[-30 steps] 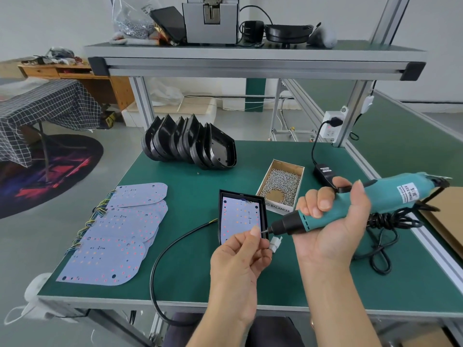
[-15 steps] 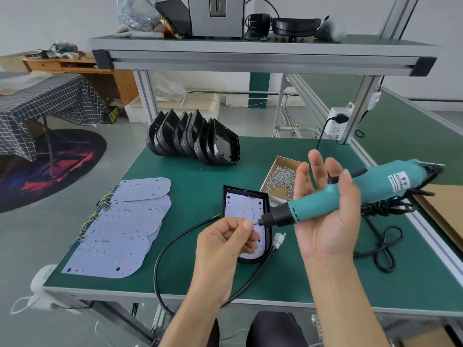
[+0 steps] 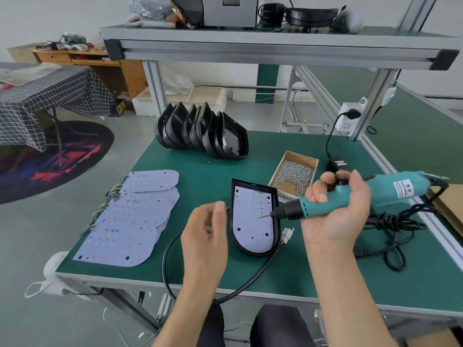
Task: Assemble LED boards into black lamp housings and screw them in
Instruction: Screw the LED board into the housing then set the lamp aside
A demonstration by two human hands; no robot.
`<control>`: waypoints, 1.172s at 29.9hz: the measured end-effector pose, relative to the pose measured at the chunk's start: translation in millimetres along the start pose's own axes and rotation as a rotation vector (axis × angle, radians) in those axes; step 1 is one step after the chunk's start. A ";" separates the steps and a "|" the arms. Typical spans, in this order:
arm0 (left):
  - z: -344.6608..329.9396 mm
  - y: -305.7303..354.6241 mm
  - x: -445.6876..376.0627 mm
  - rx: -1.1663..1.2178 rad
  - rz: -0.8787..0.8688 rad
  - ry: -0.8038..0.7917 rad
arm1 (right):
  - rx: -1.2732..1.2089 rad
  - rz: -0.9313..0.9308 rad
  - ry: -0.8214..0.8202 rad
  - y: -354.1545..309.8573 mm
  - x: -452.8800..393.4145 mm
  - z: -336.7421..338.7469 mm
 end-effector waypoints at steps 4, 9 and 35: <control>-5.4 -21.9 -3.2 -0.262 0.089 -0.070 | 0.157 0.024 0.052 8.1 1.9 10.4; -25.5 -41.8 -0.3 -0.355 0.166 -0.191 | 0.239 0.037 0.035 19.6 9.9 14.3; -34.5 -54.0 -7.6 -0.511 0.236 -0.188 | 0.372 0.116 -0.120 36.4 18.0 5.0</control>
Point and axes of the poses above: each hand's wrist, its own x-axis away from the middle knuckle, its own z-axis out of the back of the hand, y = z × x, the point moved 8 cm from there along -x, towards the middle knuckle, and after that the axes turned 4 degrees about x, right-handed, at the moved point
